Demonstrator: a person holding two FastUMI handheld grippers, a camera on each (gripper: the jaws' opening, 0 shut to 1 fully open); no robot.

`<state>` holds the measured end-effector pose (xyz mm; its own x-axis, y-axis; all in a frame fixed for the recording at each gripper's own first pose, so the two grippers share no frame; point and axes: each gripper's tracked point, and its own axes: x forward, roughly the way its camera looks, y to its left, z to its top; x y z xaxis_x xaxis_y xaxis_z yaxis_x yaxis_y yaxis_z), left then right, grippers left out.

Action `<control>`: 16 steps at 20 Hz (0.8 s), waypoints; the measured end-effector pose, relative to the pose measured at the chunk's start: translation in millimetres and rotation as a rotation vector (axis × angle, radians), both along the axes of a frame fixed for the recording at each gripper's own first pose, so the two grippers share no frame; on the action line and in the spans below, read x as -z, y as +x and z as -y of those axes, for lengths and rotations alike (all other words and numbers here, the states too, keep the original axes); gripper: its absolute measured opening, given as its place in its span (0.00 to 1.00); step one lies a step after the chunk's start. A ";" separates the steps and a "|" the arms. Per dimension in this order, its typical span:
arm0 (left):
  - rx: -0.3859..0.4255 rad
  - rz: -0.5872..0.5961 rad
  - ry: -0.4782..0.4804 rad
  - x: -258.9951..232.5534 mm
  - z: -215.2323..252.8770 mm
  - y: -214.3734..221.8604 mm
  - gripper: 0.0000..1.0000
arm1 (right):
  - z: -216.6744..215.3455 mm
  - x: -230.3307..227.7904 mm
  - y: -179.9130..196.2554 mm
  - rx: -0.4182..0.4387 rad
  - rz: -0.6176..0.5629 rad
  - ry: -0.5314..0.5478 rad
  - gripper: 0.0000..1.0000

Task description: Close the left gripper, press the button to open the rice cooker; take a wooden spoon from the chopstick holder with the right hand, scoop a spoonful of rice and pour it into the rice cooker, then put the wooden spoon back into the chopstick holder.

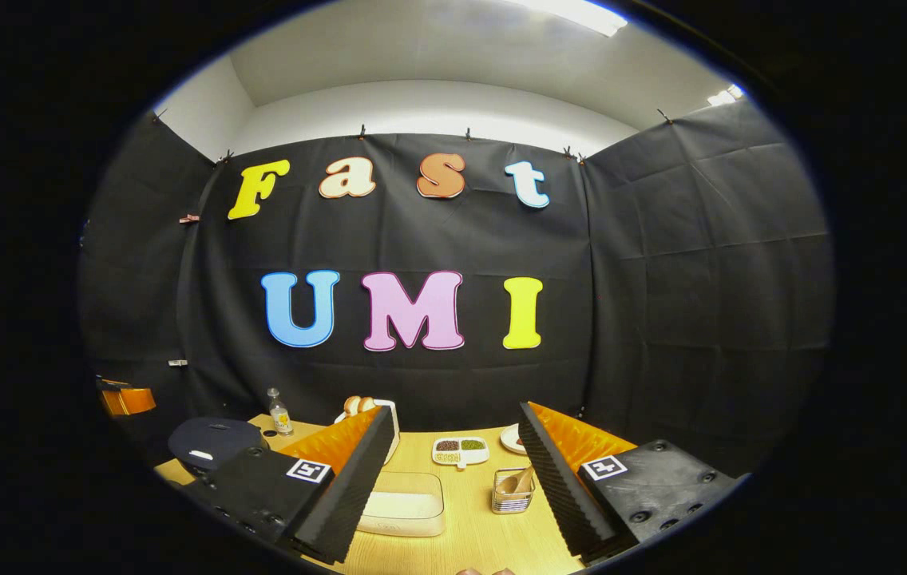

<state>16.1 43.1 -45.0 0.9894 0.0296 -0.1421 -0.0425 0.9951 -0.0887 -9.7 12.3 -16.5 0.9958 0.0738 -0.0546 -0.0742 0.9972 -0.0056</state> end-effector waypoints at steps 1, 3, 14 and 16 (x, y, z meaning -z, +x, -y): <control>0.010 -0.012 -0.004 4.1 -5.3 -0.2 0.88 | -1.0 -0.5 -2.4 0.003 0.000 -0.002 0.98; 0.012 -0.046 -0.003 12.5 -21.1 3.7 0.76 | -0.7 -0.5 -5.5 0.014 -0.001 -0.013 0.98; 0.024 -0.208 -0.076 48.8 -30.1 38.1 0.06 | 5.3 20.5 3.0 -0.015 -0.038 -0.002 0.98; 0.006 -0.229 -0.099 57.9 -33.7 48.8 0.06 | 10.7 24.6 11.8 -0.019 -0.049 0.016 0.98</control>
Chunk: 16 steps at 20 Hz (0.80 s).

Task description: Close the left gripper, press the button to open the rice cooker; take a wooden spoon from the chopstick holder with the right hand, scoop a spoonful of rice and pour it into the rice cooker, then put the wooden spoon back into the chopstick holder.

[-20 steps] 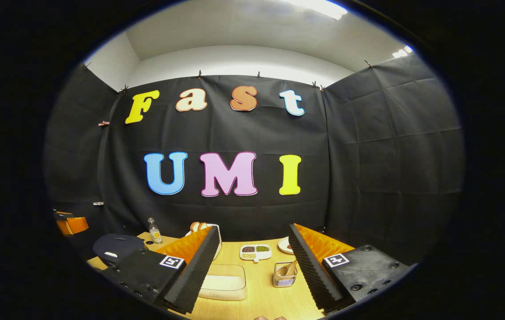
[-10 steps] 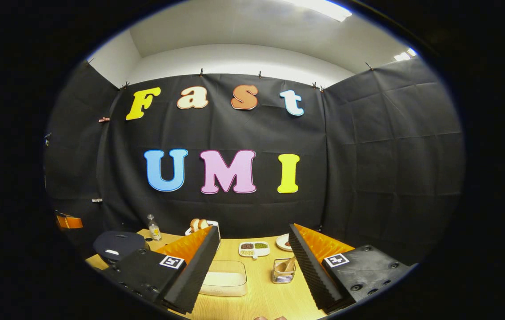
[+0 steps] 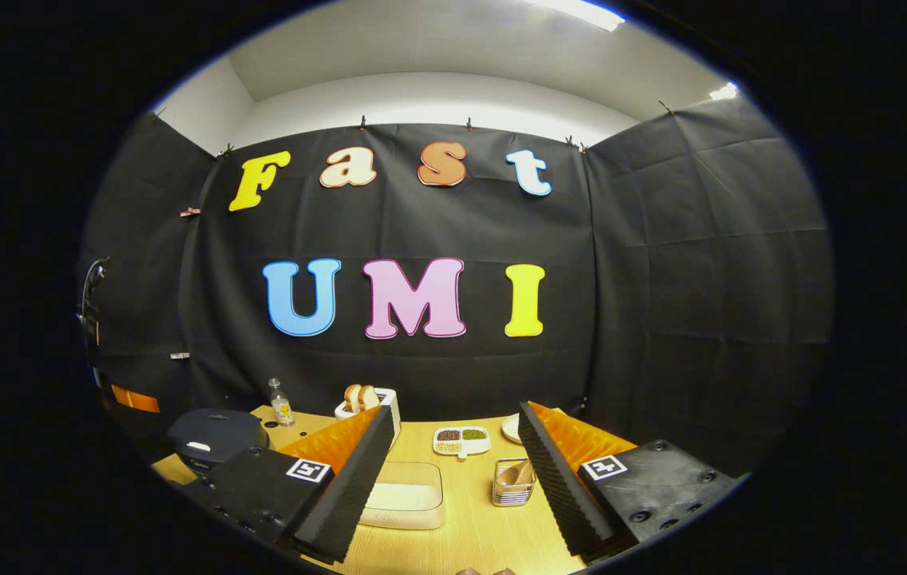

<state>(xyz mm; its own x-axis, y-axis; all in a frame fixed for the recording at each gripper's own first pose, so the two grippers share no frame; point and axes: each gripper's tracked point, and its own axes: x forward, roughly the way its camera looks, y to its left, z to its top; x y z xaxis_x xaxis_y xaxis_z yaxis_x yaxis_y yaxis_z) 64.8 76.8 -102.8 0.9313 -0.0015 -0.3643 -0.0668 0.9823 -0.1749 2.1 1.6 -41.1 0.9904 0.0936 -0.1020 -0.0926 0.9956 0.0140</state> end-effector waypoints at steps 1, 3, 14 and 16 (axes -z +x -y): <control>-0.001 -0.014 -0.020 5.4 2.4 4.6 0.06 | 3.7 2.3 3.6 0.000 -0.004 0.004 0.98; -0.008 -0.045 -0.051 17.7 3.6 12.3 0.06 | 11.3 9.3 10.7 0.002 -0.015 0.007 0.98; -0.018 -0.215 -0.061 81.7 20.8 42.7 0.06 | 35.0 48.9 43.8 0.014 -0.098 0.038 0.98; -0.013 -0.240 -0.057 86.1 22.3 42.6 0.07 | 36.0 51.9 49.1 0.010 -0.103 0.037 0.98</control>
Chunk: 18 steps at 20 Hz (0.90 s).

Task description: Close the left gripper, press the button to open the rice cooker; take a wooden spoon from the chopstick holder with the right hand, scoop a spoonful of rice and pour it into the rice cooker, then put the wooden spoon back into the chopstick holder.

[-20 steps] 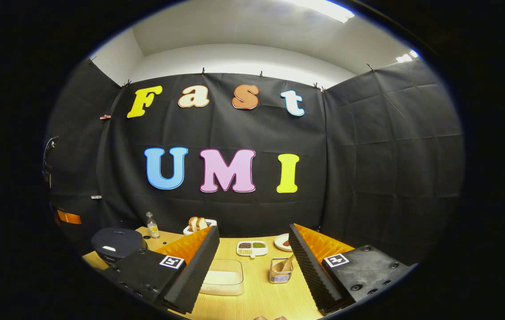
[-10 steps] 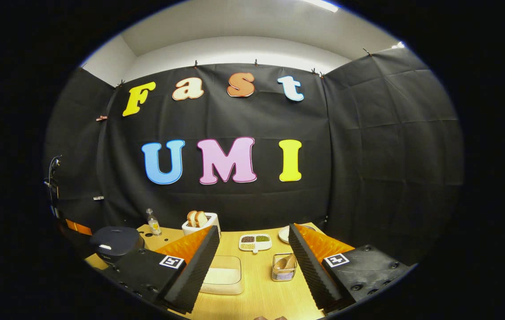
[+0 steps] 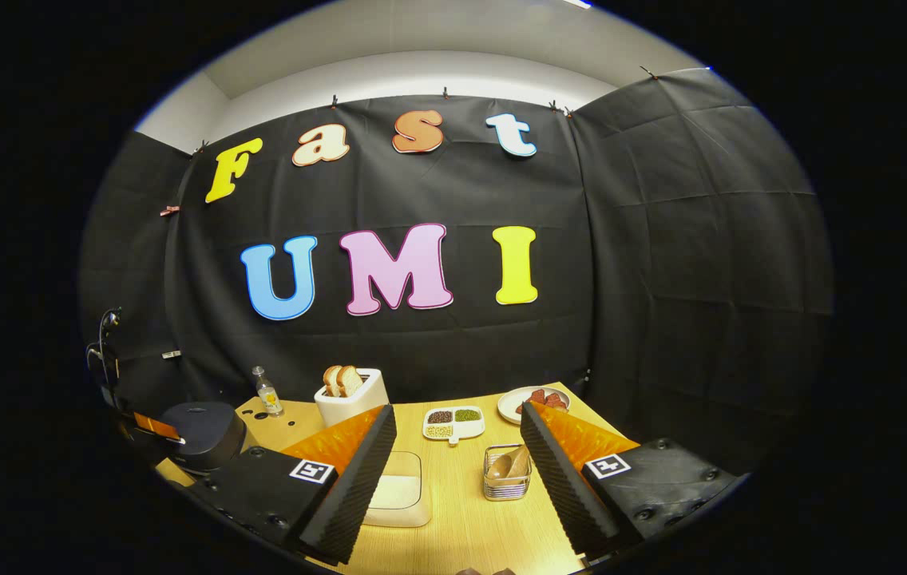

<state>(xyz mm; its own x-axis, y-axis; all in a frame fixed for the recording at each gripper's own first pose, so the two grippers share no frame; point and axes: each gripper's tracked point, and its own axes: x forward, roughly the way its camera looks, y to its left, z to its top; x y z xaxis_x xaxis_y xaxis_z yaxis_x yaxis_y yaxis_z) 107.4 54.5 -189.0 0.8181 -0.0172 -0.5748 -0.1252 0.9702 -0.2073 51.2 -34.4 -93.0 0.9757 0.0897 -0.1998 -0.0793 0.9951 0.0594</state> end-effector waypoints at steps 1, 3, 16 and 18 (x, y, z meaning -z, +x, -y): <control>0.000 -0.008 0.000 0.4 0.3 -0.9 0.07 | 1.1 1.7 2.7 -0.002 -0.002 -0.001 0.98; -0.020 -0.018 -0.004 1.2 -0.8 -0.6 0.07 | 3.2 5.2 7.4 -0.002 -0.009 -0.004 0.98; -0.062 0.070 0.112 -13.7 0.7 0.7 0.07 | 7.3 22.6 22.4 -0.024 -0.044 0.015 0.98; -0.089 0.183 0.177 -50.4 0.8 3.6 0.07 | 13.4 23.0 28.0 -0.019 -0.040 0.005 0.98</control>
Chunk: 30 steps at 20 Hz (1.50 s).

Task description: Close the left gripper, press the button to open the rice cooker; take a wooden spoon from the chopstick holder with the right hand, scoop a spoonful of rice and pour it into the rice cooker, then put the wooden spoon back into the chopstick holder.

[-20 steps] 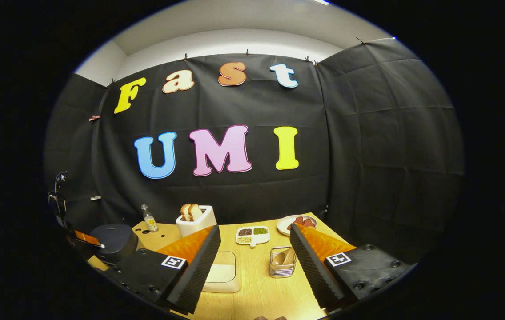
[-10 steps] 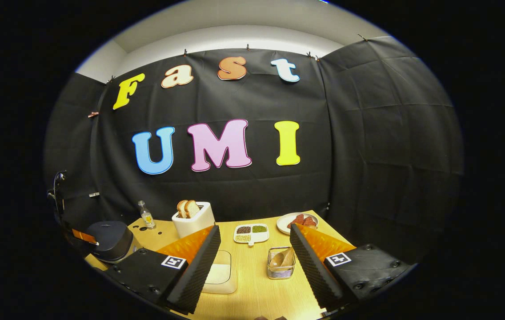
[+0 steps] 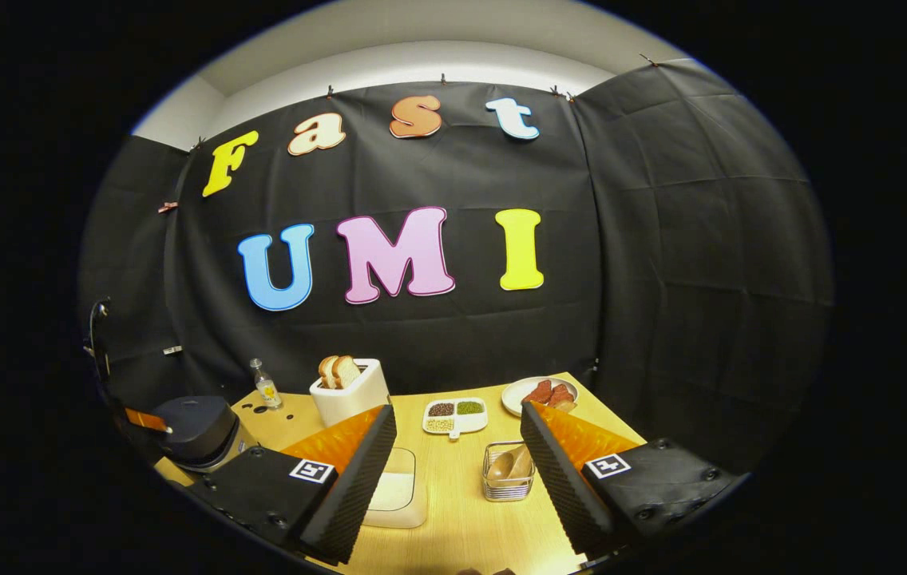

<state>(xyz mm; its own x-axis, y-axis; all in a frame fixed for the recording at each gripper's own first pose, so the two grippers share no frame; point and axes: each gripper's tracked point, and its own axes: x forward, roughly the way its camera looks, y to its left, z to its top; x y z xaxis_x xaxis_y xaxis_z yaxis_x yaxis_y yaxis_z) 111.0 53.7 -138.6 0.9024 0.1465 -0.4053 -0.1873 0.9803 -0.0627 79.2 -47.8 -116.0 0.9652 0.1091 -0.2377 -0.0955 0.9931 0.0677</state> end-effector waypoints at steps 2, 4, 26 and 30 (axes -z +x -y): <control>-0.028 0.121 0.089 -50.0 -1.2 -1.1 0.07 | 7.7 3.0 5.3 0.008 -0.005 -0.010 0.98; -0.048 0.241 0.135 -97.8 2.0 -4.3 0.08 | 16.0 5.2 12.5 0.023 -0.012 -0.007 0.98; -0.099 0.042 -0.056 -5.3 84.1 -58.0 0.95 | 89.1 135.1 101.8 0.148 -0.295 0.073 0.99; -0.105 0.005 -0.042 4.4 103.0 -57.6 0.95 | 96.8 180.1 121.8 0.160 -0.396 0.101 0.99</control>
